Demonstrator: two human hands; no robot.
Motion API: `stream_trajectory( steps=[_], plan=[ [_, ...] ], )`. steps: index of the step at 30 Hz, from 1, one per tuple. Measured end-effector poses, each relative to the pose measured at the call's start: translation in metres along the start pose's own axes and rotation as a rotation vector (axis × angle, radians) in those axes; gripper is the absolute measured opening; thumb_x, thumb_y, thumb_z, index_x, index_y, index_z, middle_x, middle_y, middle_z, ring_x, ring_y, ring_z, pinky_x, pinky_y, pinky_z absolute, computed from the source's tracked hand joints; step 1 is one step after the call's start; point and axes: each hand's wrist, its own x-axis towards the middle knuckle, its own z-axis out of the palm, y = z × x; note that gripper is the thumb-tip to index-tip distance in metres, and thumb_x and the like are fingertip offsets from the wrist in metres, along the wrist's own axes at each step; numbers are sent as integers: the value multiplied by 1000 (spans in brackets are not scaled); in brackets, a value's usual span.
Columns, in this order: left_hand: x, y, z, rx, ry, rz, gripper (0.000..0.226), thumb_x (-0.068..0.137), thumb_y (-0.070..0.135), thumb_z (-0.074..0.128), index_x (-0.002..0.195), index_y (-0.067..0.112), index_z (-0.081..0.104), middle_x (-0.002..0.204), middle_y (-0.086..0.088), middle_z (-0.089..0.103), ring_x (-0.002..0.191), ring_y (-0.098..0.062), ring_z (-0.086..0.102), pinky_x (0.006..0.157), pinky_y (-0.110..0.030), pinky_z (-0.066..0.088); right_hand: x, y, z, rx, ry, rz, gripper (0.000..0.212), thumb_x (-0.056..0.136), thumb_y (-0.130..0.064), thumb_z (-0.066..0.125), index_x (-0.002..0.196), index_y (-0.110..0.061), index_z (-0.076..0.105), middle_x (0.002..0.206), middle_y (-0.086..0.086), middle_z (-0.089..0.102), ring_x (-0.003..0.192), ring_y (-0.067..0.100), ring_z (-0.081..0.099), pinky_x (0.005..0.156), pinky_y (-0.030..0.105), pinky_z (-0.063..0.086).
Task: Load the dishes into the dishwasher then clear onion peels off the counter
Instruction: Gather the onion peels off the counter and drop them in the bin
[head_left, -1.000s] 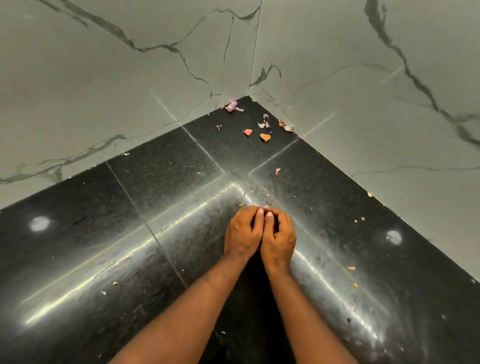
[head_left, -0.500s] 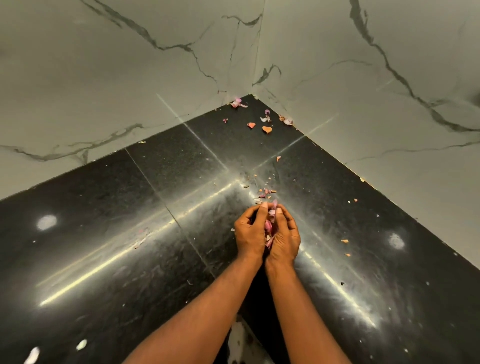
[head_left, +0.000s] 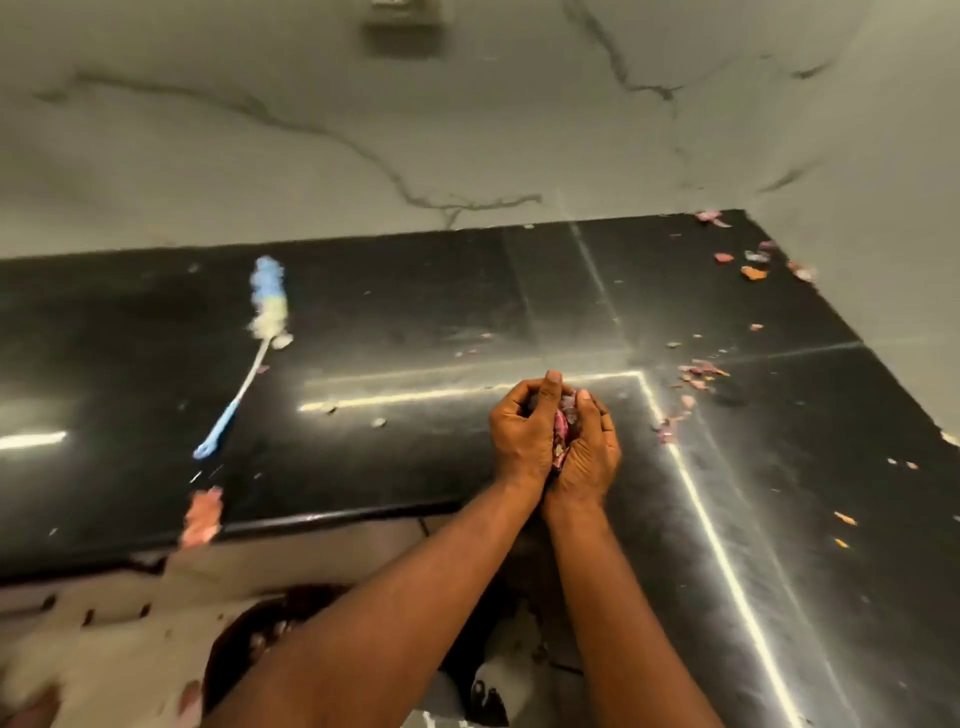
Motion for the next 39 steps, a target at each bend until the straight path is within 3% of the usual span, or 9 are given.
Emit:
stream_trajectory(
  steps=[9, 14, 18, 23, 28, 32, 33, 37, 39],
  plan=[
    [-44, 35, -178, -100, 441, 51, 32, 99, 25, 71, 86, -4, 73, 84, -18, 76, 75, -25, 71, 74, -38, 61, -130, 118, 28, -212, -227, 366, 14, 94, -10, 73, 105, 0, 72, 92, 15, 76, 81, 26, 75, 75, 36, 64],
    [-67, 37, -266, -134, 650, 32, 26, 98, 32, 71, 80, 13, 75, 84, -10, 77, 78, -22, 73, 80, -42, 62, -189, 179, 34, -368, -343, 499, 6, 97, -6, 69, 101, -4, 71, 89, 11, 77, 80, 21, 74, 75, 33, 64],
    [-92, 28, -335, -128, 861, -54, 28, 99, 30, 70, 84, 8, 76, 82, -8, 78, 76, -22, 75, 75, -39, 63, -238, 235, 23, -537, -412, 626, 10, 98, -5, 66, 106, 0, 70, 91, 15, 75, 79, 24, 72, 76, 35, 63],
    [-116, 0, -426, -76, 1015, -249, 33, 100, 44, 64, 87, 17, 79, 82, 0, 79, 82, -19, 76, 81, -40, 62, -288, 308, 6, -744, -343, 766, 12, 95, -4, 67, 105, 1, 73, 91, 13, 78, 83, 24, 75, 81, 37, 64],
    [-99, -73, -520, -124, 1122, -448, 44, 92, 62, 61, 104, 24, 80, 98, -2, 80, 94, -21, 76, 92, -46, 61, -301, 411, -29, -915, -160, 880, 29, 89, -18, 79, 112, -2, 77, 106, 14, 79, 96, 30, 78, 90, 44, 63],
    [-79, -127, -579, -392, 1182, -561, 52, 99, 56, 57, 130, 16, 70, 125, -11, 73, 111, -26, 71, 102, -44, 57, -297, 488, -62, -849, -10, 1005, 92, 47, -41, 102, 128, -9, 72, 126, 11, 74, 112, 31, 73, 103, 48, 56],
    [-73, -138, -595, -482, 1198, -612, 54, 102, 55, 52, 135, 14, 65, 130, -13, 69, 116, -29, 68, 106, -45, 53, -292, 507, -75, -857, 20, 1024, 93, 46, -40, 101, 129, -10, 70, 127, 11, 73, 111, 32, 73, 99, 49, 59],
    [-57, -155, -638, -509, 1210, -849, 72, 104, 67, 27, 149, 17, 52, 144, -12, 58, 133, -38, 55, 110, -51, 45, -289, 540, -74, -928, 78, 974, 45, 99, -20, 65, 140, -4, 55, 127, 17, 67, 102, 34, 69, 58, 34, 63],
    [-51, -162, -650, -480, 1171, -879, 78, 103, 71, 19, 152, 18, 48, 148, -11, 55, 136, -38, 52, 113, -53, 42, -283, 552, -78, -969, 43, 1003, 48, 107, -20, 54, 151, -3, 44, 143, 20, 57, 116, 38, 64, 50, 27, 59]
  ],
)
